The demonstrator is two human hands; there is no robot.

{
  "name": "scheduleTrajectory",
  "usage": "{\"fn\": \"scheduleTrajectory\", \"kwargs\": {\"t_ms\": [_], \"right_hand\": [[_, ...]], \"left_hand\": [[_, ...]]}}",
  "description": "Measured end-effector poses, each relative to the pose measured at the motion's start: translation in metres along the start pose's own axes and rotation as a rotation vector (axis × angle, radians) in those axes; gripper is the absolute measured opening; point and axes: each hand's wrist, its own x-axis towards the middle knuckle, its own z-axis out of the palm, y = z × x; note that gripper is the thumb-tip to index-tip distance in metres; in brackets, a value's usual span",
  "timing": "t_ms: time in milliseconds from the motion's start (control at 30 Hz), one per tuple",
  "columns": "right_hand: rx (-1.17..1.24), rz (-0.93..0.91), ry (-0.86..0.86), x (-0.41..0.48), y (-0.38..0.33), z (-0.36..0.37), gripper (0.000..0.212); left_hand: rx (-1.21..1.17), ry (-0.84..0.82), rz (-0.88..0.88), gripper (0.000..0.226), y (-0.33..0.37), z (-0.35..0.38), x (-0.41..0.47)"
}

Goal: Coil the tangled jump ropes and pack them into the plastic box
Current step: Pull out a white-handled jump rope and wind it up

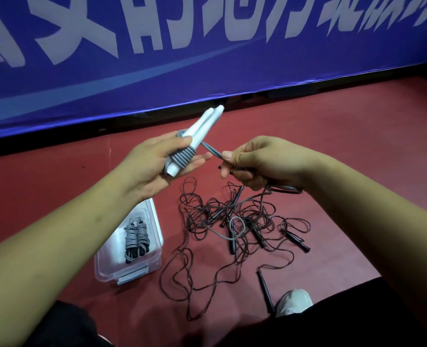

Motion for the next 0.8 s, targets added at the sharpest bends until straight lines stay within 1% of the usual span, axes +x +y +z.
{"fn": "scheduleTrajectory", "kwargs": {"t_ms": [67,167,200,300,400,533,667,733,800], "right_hand": [[-0.023,-0.001,0.014,-0.002,-0.003,0.001,0.04],[-0.095,-0.019,0.072,-0.006,-0.007,0.002,0.043],[-0.136,-0.026,0.094,-0.007,-0.009,0.003,0.041],[-0.291,-0.055,0.153,-0.012,-0.014,0.006,0.023],[-0.429,-0.05,0.159,-0.019,-0.018,0.006,0.021],[-0.45,-0.066,0.111,-0.025,-0.024,0.005,0.019],[-0.345,-0.128,0.102,-0.025,-0.028,0.009,0.017],[-0.289,-0.14,0.105,-0.023,-0.027,0.011,0.016],[-0.313,-0.128,0.122,-0.022,-0.026,0.011,0.018]], "left_hand": [[0.031,-0.019,0.008,0.039,0.002,-0.002,0.0],[0.1,0.017,0.029,0.025,0.004,-0.005,0.003],[0.123,0.036,0.035,0.021,0.004,-0.006,0.004],[0.182,0.113,0.042,0.011,0.007,-0.015,0.01],[0.318,0.154,0.038,0.003,0.01,-0.021,0.015],[0.471,0.185,0.011,0.002,0.007,-0.021,0.018],[0.601,0.143,-0.045,0.011,0.001,-0.022,0.019],[0.607,0.076,-0.131,0.015,-0.005,-0.021,0.017],[0.669,-0.011,-0.217,0.02,-0.012,-0.02,0.014]]}}
